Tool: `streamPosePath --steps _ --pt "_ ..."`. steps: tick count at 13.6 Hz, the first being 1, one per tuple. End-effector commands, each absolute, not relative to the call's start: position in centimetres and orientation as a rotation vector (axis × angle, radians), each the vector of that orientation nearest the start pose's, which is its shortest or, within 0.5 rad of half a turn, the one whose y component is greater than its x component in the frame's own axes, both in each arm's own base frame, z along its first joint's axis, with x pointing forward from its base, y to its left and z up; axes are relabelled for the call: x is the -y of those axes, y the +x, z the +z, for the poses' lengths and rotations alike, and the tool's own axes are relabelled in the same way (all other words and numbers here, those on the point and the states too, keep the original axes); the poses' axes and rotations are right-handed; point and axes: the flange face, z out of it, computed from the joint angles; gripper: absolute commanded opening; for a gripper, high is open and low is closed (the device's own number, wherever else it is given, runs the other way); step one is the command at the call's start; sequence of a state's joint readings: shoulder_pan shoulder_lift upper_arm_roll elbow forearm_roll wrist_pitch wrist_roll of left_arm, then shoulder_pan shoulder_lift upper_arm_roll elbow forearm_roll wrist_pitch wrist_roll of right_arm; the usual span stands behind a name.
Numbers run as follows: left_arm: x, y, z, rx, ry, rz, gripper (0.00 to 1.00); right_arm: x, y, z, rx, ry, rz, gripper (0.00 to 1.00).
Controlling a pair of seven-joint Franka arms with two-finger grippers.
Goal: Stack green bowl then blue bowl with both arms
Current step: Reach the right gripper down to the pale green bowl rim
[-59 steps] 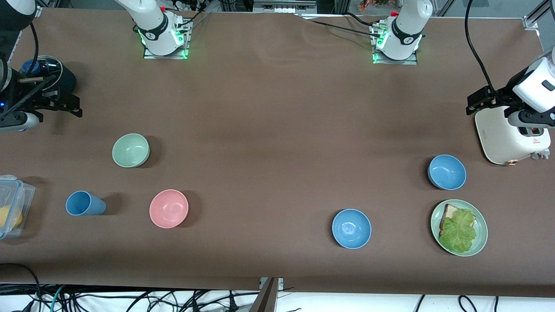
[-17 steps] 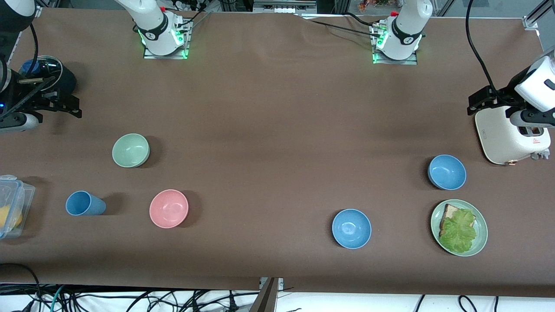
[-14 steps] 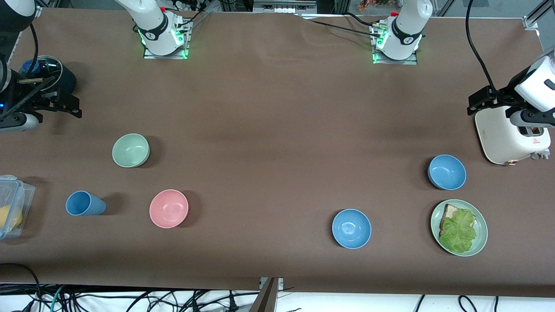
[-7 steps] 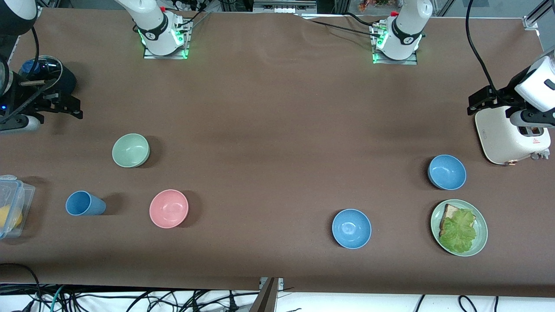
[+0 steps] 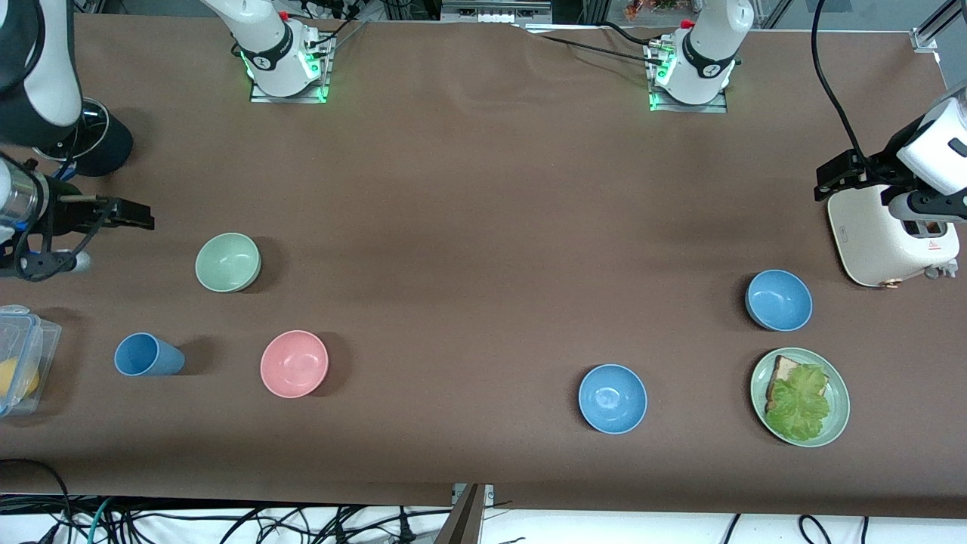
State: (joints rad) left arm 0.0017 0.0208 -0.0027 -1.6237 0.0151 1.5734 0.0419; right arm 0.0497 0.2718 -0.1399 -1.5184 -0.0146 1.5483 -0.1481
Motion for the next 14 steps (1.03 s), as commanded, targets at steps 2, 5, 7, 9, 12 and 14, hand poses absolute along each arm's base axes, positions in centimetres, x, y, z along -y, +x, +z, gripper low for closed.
streamPosePath --steps 2,5,7,9,12,14 --pt "0.0 56.1 59.4 -0.05 -3.153 0.111 1.0 9.5 62.5 44.3 0.071 -3.092 0.442 0.99" --pt "0.0 56.1 59.4 -0.05 -3.153 0.111 1.0 10.2 63.5 39.1 0.053 -3.081 0.431 0.99" --pt "0.0 56.1 59.4 -0.048 -3.153 0.111 1.0 10.3 63.4 35.4 0.033 -3.069 0.387 0.99" --pt "0.0 56.1 59.4 -0.048 -3.153 0.111 1.0 10.2 62.5 31.8 0.042 -3.037 0.322 0.99" --pt "0.0 56.1 59.4 -0.048 -3.155 0.111 1.0 11.5 61.4 27.3 0.082 -2.994 0.247 0.99" --pt "0.0 56.1 59.4 -0.048 -3.155 0.111 1.0 12.4 61.0 24.8 0.1 -2.926 0.237 0.99"
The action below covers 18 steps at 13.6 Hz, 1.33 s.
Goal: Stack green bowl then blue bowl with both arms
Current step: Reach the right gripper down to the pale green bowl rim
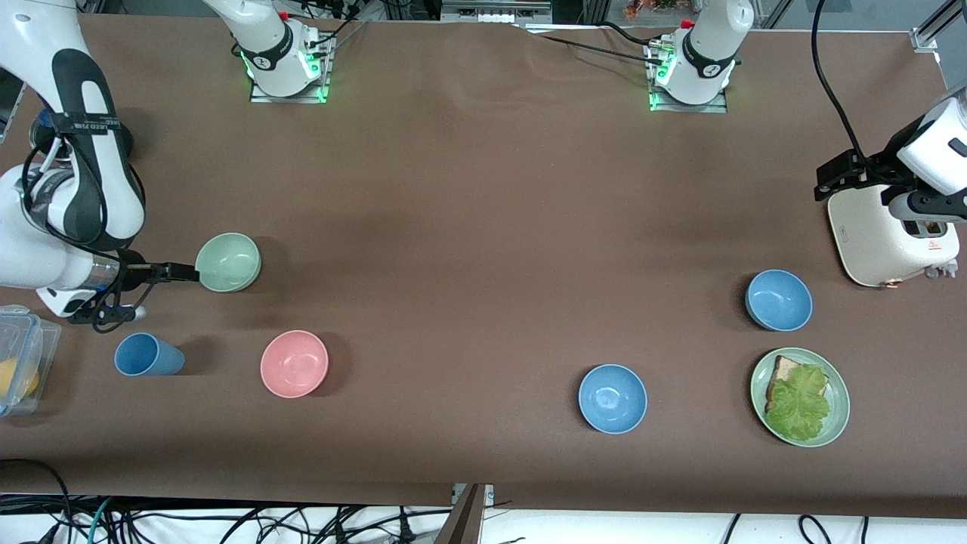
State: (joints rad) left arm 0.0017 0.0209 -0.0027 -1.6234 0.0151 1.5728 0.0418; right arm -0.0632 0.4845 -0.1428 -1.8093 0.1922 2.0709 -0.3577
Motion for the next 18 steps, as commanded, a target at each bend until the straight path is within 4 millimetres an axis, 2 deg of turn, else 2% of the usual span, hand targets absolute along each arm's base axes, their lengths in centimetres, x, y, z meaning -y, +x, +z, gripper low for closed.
streamPosePath --steps 1,3,5,11,12,14,16,17,18 --pt "0.0 56.1 59.4 -0.048 -3.155 0.111 1.0 12.8 60.7 23.7 0.09 -2.894 0.24 0.99" --pt "0.0 56.1 59.4 -0.05 -3.155 0.111 1.0 13.3 60.1 22.0 0.086 -2.874 0.252 0.99" --pt "0.0 56.1 59.4 -0.048 -3.155 0.111 1.0 13.3 59.4 21.3 0.081 -2.873 0.264 0.99" --pt "0.0 56.1 59.4 -0.048 -3.155 0.111 1.0 13.3 57.8 20.2 0.152 -2.846 0.306 0.98" --pt "0.0 56.1 59.4 -0.048 -3.155 0.111 1.0 13.3 57.8 20.2 0.154 -2.845 0.307 0.88" --pt "0.0 56.1 59.4 -0.05 -3.155 0.111 1.0 13.2 57.5 20.5 0.154 -2.833 0.324 0.48" --pt "0.0 56.1 59.4 -0.048 -3.155 0.111 1.0 13.1 57.6 21.0 0.162 -2.83 0.323 0.14" --pt "0.0 56.1 59.4 -0.05 -3.155 0.111 1.0 13.1 57.7 21.2 0.167 -2.828 0.324 0.03" --pt "0.0 56.1 59.4 -0.05 -3.155 0.111 1.0 13.0 57.7 21.5 0.17 -2.826 0.323 0.0"
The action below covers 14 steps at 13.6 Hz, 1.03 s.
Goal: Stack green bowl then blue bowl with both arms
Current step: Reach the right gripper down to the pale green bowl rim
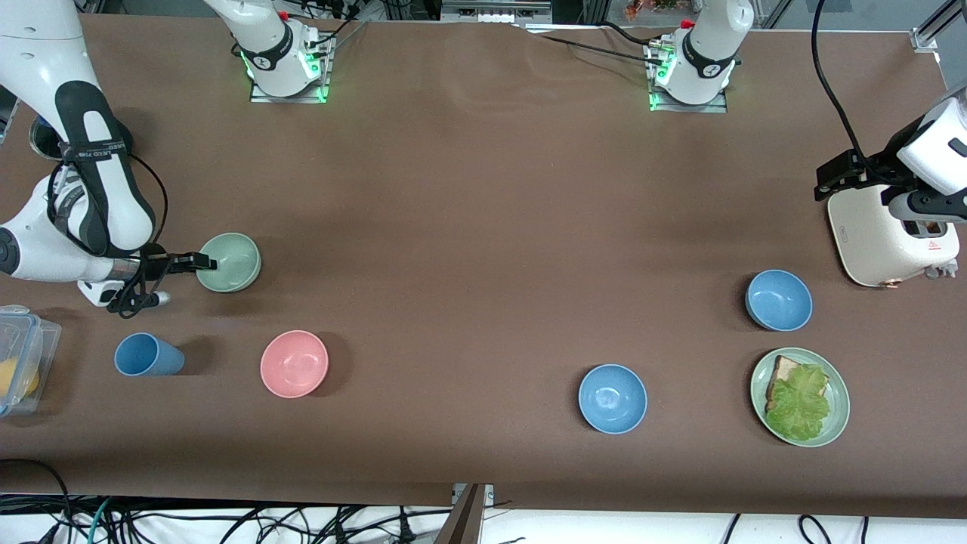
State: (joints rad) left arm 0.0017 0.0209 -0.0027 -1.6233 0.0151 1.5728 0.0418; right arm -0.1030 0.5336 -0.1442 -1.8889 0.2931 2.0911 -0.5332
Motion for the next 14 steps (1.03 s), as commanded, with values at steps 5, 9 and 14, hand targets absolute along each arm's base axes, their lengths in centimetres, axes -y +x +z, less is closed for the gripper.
streamPosePath --steps 5,9,14 --pt "-0.1 56.1 59.4 -0.048 -3.155 0.111 1.0 12.6 58.0 22.0 0.182 -2.828 0.31 0.0" --pt "-0.2 56.1 59.4 -0.046 -3.155 0.111 1.0 8.0 59.5 25.9 0.253 -2.801 0.276 0.0" --pt "-0.2 56.1 59.4 -0.046 -3.155 0.111 1.0 -6.9 60.9 29.2 0.008 -2.797 0.312 0.0"
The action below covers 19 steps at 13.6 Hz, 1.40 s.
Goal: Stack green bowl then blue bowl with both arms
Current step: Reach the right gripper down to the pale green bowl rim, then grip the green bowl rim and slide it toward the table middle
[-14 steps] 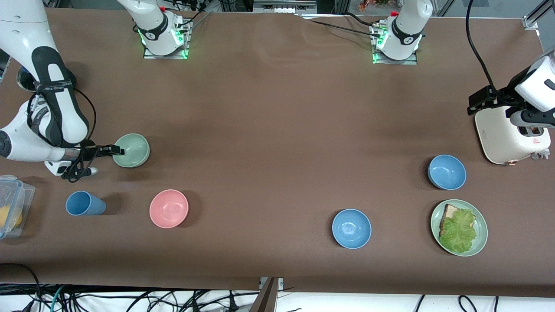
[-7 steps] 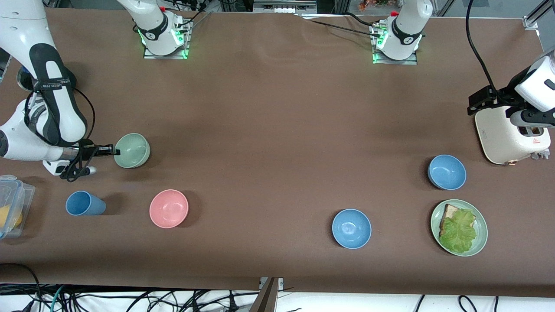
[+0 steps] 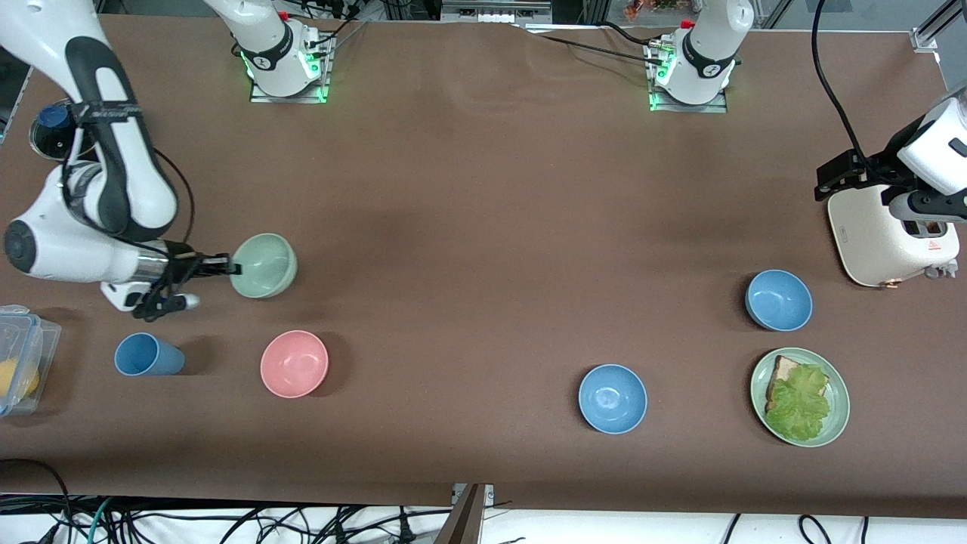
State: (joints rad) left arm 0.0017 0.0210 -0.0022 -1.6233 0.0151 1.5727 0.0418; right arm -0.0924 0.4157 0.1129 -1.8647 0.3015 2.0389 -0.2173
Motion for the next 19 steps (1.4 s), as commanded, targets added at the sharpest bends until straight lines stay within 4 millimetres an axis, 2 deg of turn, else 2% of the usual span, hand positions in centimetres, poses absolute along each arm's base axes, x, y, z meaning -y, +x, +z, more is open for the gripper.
streamPosePath --steps 1,5,7,9,15,19 --pt "-0.2 56.1 59.4 -0.046 -3.155 0.111 1.0 -9.8 60.8 29.5 -0.026 -2.802 0.302 0.0" --pt "0.0 56.1 59.4 -0.05 -3.155 0.111 1.0 -22.0 58.6 29.6 -0.191 -2.841 0.295 0.0" --pt "0.0 56.1 59.4 -0.05 -3.155 0.111 1.0 -26.4 57.3 29.1 -0.255 -2.847 0.288 0.0" --pt "0.0 56.1 59.3 -0.05 -3.154 0.113 1.0 -30.1 55.9 28.6 -0.294 -2.856 0.274 0.0" --pt "0.0 56.1 59.4 -0.05 -3.155 0.111 1.0 -40.1 53.7 27.6 -0.477 -2.864 0.284 0.0" --pt "0.0 56.1 59.3 -0.05 -3.154 0.113 1.0 -44.5 51.5 25.7 -0.55 -2.854 0.308 0.0"
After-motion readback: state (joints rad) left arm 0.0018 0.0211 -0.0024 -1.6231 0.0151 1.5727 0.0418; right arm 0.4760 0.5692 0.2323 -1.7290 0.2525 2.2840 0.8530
